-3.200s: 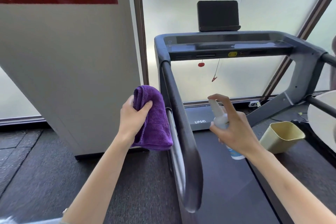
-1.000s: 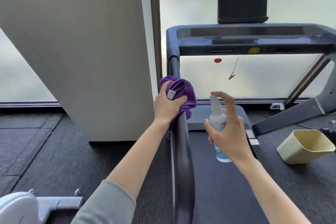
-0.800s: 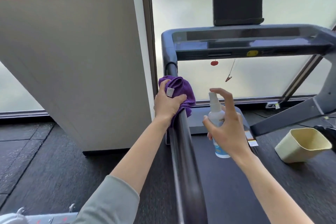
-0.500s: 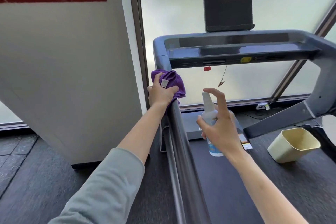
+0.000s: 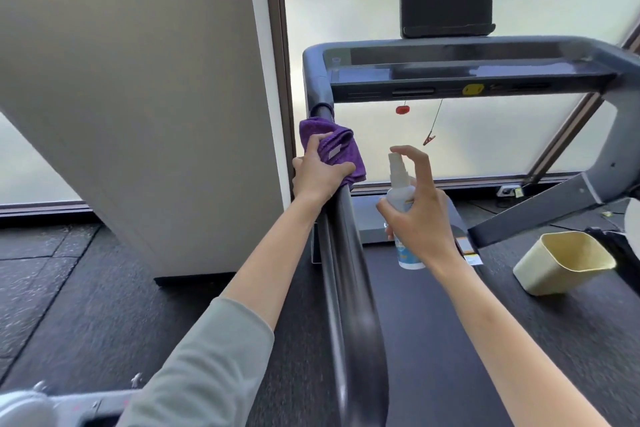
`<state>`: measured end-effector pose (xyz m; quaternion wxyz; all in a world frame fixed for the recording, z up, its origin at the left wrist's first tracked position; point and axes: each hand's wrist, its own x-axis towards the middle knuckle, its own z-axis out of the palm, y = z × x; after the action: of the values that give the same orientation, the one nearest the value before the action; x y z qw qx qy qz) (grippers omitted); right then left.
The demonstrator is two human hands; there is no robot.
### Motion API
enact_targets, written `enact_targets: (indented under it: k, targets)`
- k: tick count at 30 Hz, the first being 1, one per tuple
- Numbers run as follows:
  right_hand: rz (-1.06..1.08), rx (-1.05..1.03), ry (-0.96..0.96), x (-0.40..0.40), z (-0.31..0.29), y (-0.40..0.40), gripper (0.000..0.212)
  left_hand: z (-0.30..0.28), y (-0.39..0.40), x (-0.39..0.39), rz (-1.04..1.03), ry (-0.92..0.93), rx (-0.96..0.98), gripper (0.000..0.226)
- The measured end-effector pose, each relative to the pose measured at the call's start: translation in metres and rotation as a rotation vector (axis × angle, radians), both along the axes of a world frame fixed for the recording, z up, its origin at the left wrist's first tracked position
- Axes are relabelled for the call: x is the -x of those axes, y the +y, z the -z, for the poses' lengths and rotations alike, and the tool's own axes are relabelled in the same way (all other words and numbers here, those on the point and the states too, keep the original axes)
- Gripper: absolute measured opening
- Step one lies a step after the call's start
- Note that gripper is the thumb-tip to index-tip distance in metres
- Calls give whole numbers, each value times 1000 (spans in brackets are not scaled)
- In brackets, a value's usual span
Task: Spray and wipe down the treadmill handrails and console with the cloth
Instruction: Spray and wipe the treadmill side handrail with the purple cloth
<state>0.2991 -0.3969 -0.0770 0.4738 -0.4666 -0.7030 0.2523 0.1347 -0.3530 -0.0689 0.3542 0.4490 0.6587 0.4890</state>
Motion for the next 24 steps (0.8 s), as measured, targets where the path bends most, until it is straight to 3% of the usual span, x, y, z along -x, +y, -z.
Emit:
enact_targets:
  k: [7, 11, 14, 16, 19, 22, 24]
  targets:
    - [-72, -41, 30, -17, -1, -44, 69, -4, -94, -22, 57, -82, -38, 54]
    - [-107, -51, 27, -29, -1, -65, 69, -2, -156, -22, 224, -132, -46, 51]
    - [-116, -49, 36, -34, -3, -76, 71, -15, -179, -13, 318, -416, 38, 46]
    - [-127, -64, 40, -35, -5, -80, 73, -20, -173, -12, 204, -539, 44, 50]
    - [-129, -84, 50, -36, -7, -82, 72, -19, -153, -29, 34, -358, 35, 32]
    - [-132, -82, 64, -36, -7, -77, 71, -7, -135, -43, -57, 24, 32, 39]
    - [-126, -85, 66, -36, -6, -70, 71, -4, -125, -42, -103, 122, 11, 39]
